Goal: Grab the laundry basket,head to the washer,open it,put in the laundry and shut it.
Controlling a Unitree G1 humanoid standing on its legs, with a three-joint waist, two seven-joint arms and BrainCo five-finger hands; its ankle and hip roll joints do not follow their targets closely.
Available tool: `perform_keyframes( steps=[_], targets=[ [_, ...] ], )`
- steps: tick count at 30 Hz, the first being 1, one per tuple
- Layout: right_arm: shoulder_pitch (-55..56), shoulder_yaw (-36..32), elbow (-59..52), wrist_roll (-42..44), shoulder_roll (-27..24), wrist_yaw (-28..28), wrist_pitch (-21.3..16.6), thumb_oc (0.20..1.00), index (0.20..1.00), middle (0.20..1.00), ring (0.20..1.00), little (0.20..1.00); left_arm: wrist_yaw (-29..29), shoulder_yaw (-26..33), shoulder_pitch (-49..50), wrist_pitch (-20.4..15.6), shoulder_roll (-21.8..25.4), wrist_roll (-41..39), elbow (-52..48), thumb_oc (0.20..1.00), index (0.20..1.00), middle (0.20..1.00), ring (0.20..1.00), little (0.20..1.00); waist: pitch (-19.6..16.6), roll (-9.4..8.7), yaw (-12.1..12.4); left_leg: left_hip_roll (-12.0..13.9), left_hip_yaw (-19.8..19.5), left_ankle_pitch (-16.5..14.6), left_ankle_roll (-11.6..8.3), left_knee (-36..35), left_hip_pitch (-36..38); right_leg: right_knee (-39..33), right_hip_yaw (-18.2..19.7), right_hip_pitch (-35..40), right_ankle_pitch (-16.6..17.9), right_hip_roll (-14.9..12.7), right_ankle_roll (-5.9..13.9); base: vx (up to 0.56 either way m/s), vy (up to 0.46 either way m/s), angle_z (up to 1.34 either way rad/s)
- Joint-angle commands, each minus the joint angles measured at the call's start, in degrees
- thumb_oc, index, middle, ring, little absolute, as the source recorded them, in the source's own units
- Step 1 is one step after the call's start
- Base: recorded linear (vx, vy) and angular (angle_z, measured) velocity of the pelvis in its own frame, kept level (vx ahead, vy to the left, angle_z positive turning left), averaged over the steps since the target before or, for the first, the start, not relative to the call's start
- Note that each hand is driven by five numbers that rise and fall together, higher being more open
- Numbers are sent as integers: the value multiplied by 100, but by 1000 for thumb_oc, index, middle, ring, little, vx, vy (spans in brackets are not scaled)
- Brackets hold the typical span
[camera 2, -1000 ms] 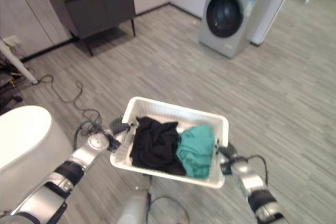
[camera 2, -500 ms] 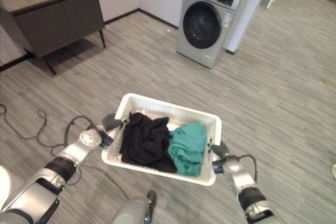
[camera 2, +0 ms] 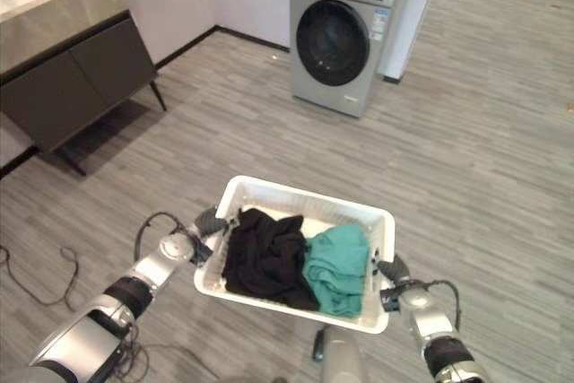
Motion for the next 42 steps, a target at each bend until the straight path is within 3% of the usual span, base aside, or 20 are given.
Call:
perform_keyframes(
  steps=[1, 2, 3, 4, 5, 9, 10, 12, 15, 17, 21, 27, 29, 30, 31, 32, 33, 36, 40, 42],
  targets=[
    [-518, -337, -522, 229, -438, 343, -606, 200, 200, 200, 200, 200, 92, 249, -206, -309, 344, 45, -31, 200, 200, 200, 200, 200, -691, 28, 45, 969, 211, 450, -458, 911, -114, 211, 16, 323, 254, 33, 379, 377, -170, 26],
    [-518, -333, -520, 230, -440, 343, -608, 200, 200, 200, 200, 200, 93, 251, -202, -311, 343, 45, -31, 200, 200, 200, 200, 200, -696, 41, 38, 986, 206, 437, -466, 925, -120, 216, 5, 323, 245, 46, 373, 660, -421, 4],
    [-455, -403, -448, 371, -475, 258, -619, 200, 200, 200, 200, 200, 71, 217, -231, -310, 381, 9, 9, 200, 200, 200, 200, 200, -744, 44, -37, 1562, 489, 1339, -665, 2329, -586, 312, -62, 644, -19, 283, 83, 410, -410, -11],
    [-428, -424, -444, 425, -451, 251, -653, 200, 200, 200, 200, 200, 68, 249, -233, -311, 429, -44, 18, 200, 200, 200, 200, 200, -753, -78, -39, 1784, 737, 1758, -644, 3026, -860, 260, -125, 834, -100, 287, -73, 526, -552, 5],
    [-420, -422, -461, 480, -440, 250, -664, 200, 200, 200, 200, 200, 58, 303, -230, -301, 503, -94, -24, 200, 200, 200, 200, 200, -676, -75, 40, 2020, 853, 1873, -630, 3833, -1158, 214, -162, 1050, -194, 439, -241, 235, -299, 18],
    [-370, -403, -648, 571, -480, 204, -706, 200, 200, 200, 200, 200, 81, 372, -271, -326, 519, -192, -97, 200, 200, 200, 200, 200, -407, -150, 310, 2251, 1040, 1874, -568, 4805, -1899, 37, -109, 1547, -446, 677, -469, 302, -263, -34],
    [-242, -476, -742, 650, -505, 151, -731, 200, 200, 200, 200, 200, 130, 352, -330, -320, 449, -235, -140, 200, 200, 200, 200, 200, -258, -183, 449, 2354, 1157, 1527, -655, 4642, -2542, -118, -90, 1935, -662, 735, -424, 189, -178, -29],
    [-206, -488, -775, 622, -515, 138, -727, 200, 200, 200, 200, 200, 149, 346, -351, -317, 435, -236, -182, 200, 200, 200, 200, 200, -207, -242, 533, 2233, 1331, 1528, -548, 4264, -2766, -126, -96, 1984, -649, 670, -423, 203, -25, -17],
    [-183, -437, -818, 484, -538, 159, -736, 200, 200, 200, 200, 200, 189, 395, -344, -328, 483, -218, -334, 200, 200, 200, 200, 200, -136, -222, 777, 1912, 1379, 1553, -566, 2584, -3198, -100, -53, 2185, -858, 667, -304, 294, 77, -27],
    [-326, -316, -668, 460, -446, 143, -869, 200, 200, 200, 200, 200, 193, 420, -288, -372, 526, -256, -411, 200, 200, 200, 200, 200, -99, -101, 1079, 1491, 1103, 2038, -639, 367, -3208, 1, -2, 2497, -1140, 807, -238, 462, 146, -60],
    [-588, -118, -430, 461, -288, 149, -979, 200, 200, 200, 200, 200, 211, 440, -173, -436, 595, -385, -492, 200, 200, 200, 200, 200, -13, -28, 1337, 1328, 557, 2323, -721, -754, -3505, 298, 259, 2727, -1535, 969, -320, 377, 97, -46],
    [-690, -26, -187, 674, -97, 218, -989, 200, 200, 200, 200, 200, 235, 474, -62, -484, 676, -499, -535, 200, 200, 200, 200, 200, -186, -34, 1419, 1433, 516, 2472, -654, -365, -3383, 524, 439, 3056, -1963, 974, -245, 407, 164, -39],
    [-592, -109, -143, 714, -50, 242, -981, 200, 200, 200, 200, 200, 217, 415, -30, -491, 734, -457, -546, 200, 200, 200, 200, 200, -358, -136, 1454, 1301, 475, 2458, -568, 4, -3390, 786, 500, 3158, -1975, 807, -125, 588, 297, 0],
    [-502, -180, -35, 696, -12, 238, -990, 200, 200, 200, 200, 200, 208, 323, -78, -496, 794, -445, -527, 200, 200, 200, 200, 200, -450, -274, 1449, 1074, 490, 2324, -412, 265, -3277, 1561, 480, 3043, -1499, 555, 123, 333, 197, 4],
    [-502, -181, -35, 695, -14, 237, -990, 200, 200, 200, 200, 200, 208, 323, -78, -496, 792, -445, -527, 200, 200, 200, 200, 200, -470, -259, 1453, 1092, 485, 2336, -414, 261, -3299, 1556, 485, 3019, -1483, 574, 119, 636, 428, 4],
    [-385, -269, -31, 727, 67, 248, -1003, 200, 200, 200, 200, 200, 209, 236, -156, -496, 848, -389, -441, 200, 200, 200, 200, 200, -497, -363, 1371, 833, 594, 1987, -141, 419, -3025, 2783, 531, 2658, -477, 235, 434, 389, 329, 7],
    [-360, -287, -54, 748, 89, 234, -1018, 200, 200, 200, 200, 200, 233, 244, -139, -498, 871, -381, -448, 200, 200, 200, 200, 200, -467, -322, 1328, 796, 597, 1892, -55, 422, -2895, 3377, 544, 2412, -172, 163, 472, 388, 329, 8],
    [-356, -317, -57, 600, 126, 225, -1047, 200, 200, 200, 200, 200, 261, 402, -26, -472, 902, -336, -511, 200, 200, 200, 200, 200, -388, -93, 1196, 729, 522, 1605, 184, 274, -2308, 4297, 527, 1534, -255, -21, 427, 357, 293, 35],
    [-379, -288, -16, 564, -15, 303, -995, 200, 200, 200, 200, 200, 214, 490, 104, -462, 930, -348, -556, 200, 200, 200, 200, 200, -272, 30, 996, 641, 353, 1404, 171, 100, -1768, 2984, 286, 824, -810, 19, 235, 369, 65, -42],
    [-342, -348, -23, 641, -80, 311, -993, 200, 200, 200, 200, 200, 232, 534, 123, -486, 896, -334, -519, 200, 200, 200, 200, 200, -237, -20, 887, 559, 192, 1254, 54, -4, -1584, 1610, 396, 692, -853, -5, 251, 376, -124, 42]
  ],
)
